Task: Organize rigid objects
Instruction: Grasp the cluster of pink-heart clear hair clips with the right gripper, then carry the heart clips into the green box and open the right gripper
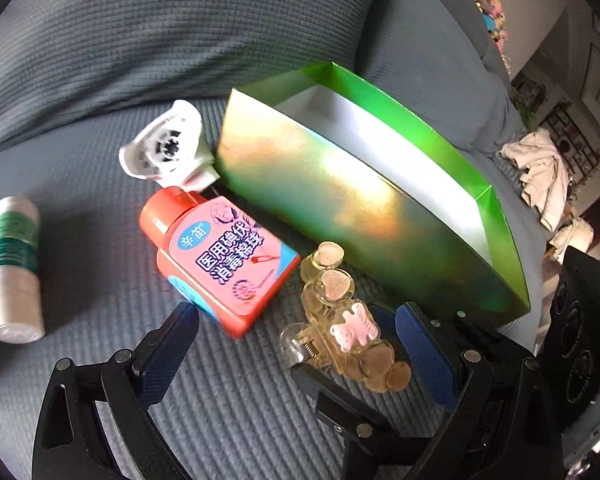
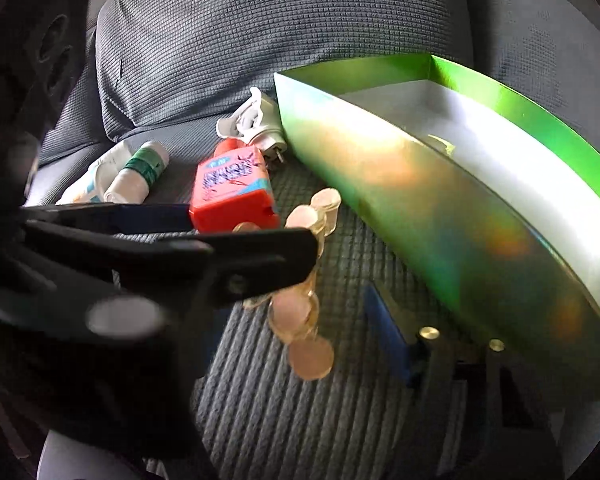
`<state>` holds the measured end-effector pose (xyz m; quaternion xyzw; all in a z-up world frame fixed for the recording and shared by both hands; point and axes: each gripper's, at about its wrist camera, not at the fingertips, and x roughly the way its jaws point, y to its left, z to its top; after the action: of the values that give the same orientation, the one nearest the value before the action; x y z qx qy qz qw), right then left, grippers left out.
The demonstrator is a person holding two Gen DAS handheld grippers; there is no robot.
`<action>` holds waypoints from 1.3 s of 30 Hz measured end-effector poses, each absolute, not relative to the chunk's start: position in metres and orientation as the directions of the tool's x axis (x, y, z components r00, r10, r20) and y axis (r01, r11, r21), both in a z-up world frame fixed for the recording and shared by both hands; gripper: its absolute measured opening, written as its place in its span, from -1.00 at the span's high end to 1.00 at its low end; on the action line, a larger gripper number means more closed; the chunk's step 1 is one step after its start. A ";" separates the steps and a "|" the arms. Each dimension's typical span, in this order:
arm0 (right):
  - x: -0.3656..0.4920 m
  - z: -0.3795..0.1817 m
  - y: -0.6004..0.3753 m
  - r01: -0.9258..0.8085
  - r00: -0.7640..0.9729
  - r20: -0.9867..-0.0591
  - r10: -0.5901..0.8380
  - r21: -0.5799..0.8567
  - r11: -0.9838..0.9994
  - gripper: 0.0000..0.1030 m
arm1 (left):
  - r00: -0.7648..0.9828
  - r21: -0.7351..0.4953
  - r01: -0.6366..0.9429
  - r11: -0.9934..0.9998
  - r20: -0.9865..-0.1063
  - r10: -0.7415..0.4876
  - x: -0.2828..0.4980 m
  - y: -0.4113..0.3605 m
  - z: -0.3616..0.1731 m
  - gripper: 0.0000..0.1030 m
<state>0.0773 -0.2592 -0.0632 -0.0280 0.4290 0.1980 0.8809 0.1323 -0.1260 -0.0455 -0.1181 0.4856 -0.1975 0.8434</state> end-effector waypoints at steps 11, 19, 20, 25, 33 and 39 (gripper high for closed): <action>0.073 -0.061 -0.254 -0.423 0.540 -0.757 0.367 0.132 0.896 0.29 | 0.432 -0.402 0.278 0.872 -0.759 -0.487 0.127 -0.147 -0.044 0.00; 0.054 -0.046 -0.252 -0.469 0.545 -0.724 0.423 0.155 0.870 0.29 | 0.489 -0.327 0.317 0.890 -0.748 -0.449 0.110 -0.147 -0.024 0.16; 0.050 -0.042 -0.252 -0.472 0.555 -0.714 0.427 0.152 0.868 0.29 | 0.500 -0.320 0.322 0.891 -0.742 -0.447 0.107 -0.144 -0.018 0.16; 0.039 -0.022 -0.259 -0.481 0.595 -0.672 0.440 0.141 0.866 0.29 | 0.536 -0.299 0.351 0.887 -0.713 -0.452 0.101 -0.148 0.004 0.16; 0.039 0.007 -0.277 -0.467 0.652 -0.627 0.427 0.112 0.877 0.29 | 0.567 -0.268 0.400 0.877 -0.679 -0.466 0.111 -0.167 0.033 0.16; 0.057 0.025 -0.297 -0.438 0.689 -0.608 0.395 0.085 0.895 0.29 | 0.565 -0.273 0.435 0.858 -0.659 -0.496 0.130 -0.193 0.047 0.16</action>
<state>0.0567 -0.2973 0.0245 -0.0335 0.3226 0.2268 0.9183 0.1302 -0.1933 0.0473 -0.0399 0.3847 -0.2633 0.8838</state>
